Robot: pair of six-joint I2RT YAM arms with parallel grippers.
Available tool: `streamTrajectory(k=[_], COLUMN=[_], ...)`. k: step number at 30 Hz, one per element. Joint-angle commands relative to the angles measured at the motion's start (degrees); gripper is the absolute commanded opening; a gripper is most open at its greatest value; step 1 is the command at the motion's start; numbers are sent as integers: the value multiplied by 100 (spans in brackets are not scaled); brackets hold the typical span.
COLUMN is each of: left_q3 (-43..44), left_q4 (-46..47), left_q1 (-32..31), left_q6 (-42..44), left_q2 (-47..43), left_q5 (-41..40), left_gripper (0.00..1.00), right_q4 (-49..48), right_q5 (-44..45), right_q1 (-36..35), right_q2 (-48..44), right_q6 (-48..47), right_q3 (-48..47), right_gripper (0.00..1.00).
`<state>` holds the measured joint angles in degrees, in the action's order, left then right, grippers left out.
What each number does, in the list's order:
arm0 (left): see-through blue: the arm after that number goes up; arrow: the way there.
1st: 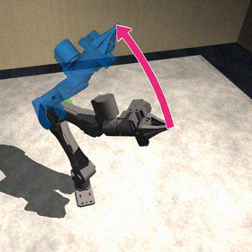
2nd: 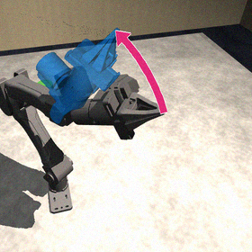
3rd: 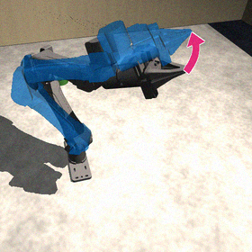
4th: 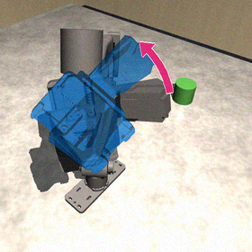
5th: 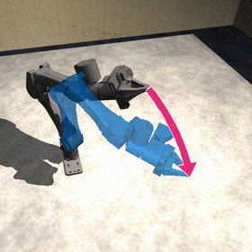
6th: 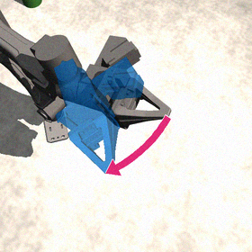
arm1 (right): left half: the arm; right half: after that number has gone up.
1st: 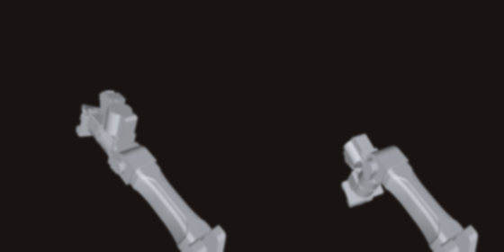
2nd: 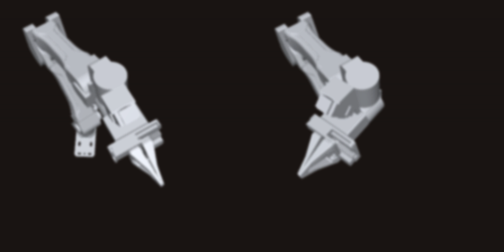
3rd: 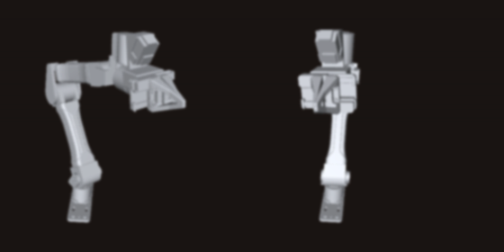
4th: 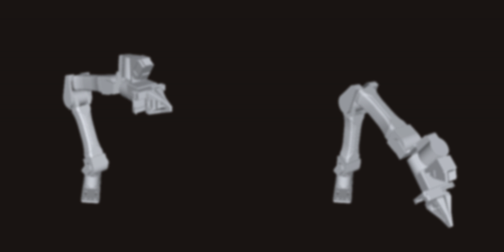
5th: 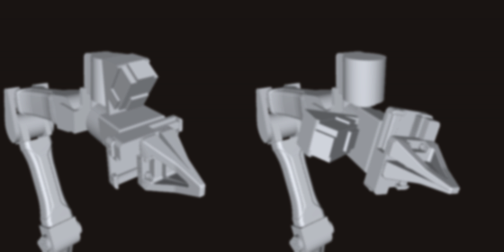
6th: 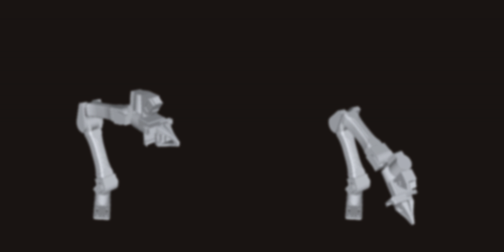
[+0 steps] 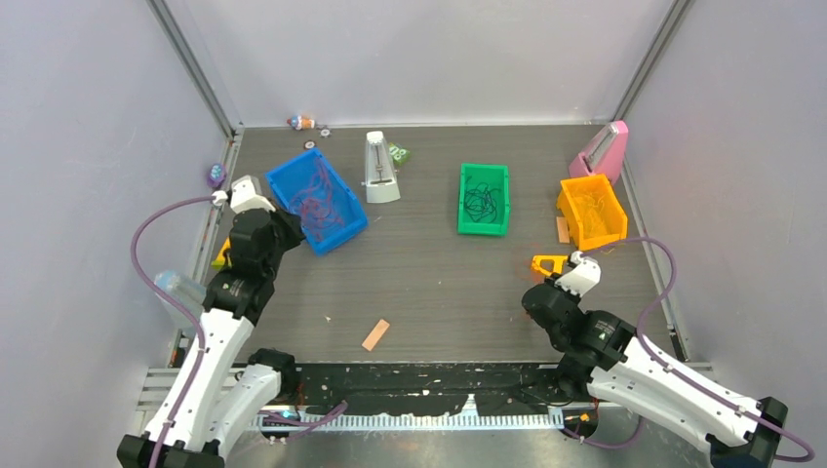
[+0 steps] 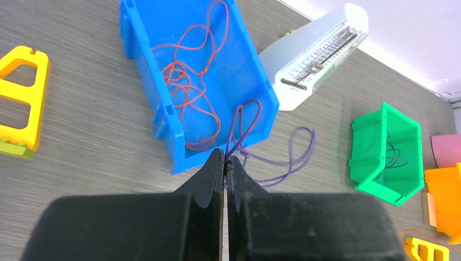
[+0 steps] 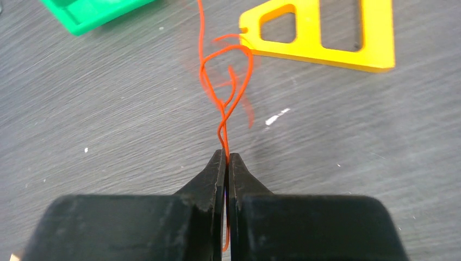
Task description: Untangle the cables
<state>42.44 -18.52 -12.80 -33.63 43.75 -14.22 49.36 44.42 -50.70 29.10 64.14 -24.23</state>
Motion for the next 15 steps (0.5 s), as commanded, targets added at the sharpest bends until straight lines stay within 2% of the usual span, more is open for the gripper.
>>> streamTrajectory(k=[1, 5, 6, 12, 15], left_q3=[502, 936, 1029, 1122, 1121], left_q4=[-383, -884, -897, -187, 165], left_q1=[29, 274, 282, 287, 286], left_q6=[-27, 25, 62, -32, -157], left_q2=[-35, -147, -165, 70, 238], left_q5=[-247, -654, -665, 1002, 1636], left_gripper=[0, 0, 0, 0, 0], right_q4=[-1143, -922, -1000, -2412, -2625], right_q5=[-187, 176, 130, -1149, -1474], right_q1=[16, 47, 45, 53, 51], right_q2=[97, 359, 392, 389, 516], right_q6=[-1180, -1306, -1599, -3225, -3713], right_q3=[-265, -644, -697, -806, -1068], right_gripper=[5, 5, 5, 5, 5])
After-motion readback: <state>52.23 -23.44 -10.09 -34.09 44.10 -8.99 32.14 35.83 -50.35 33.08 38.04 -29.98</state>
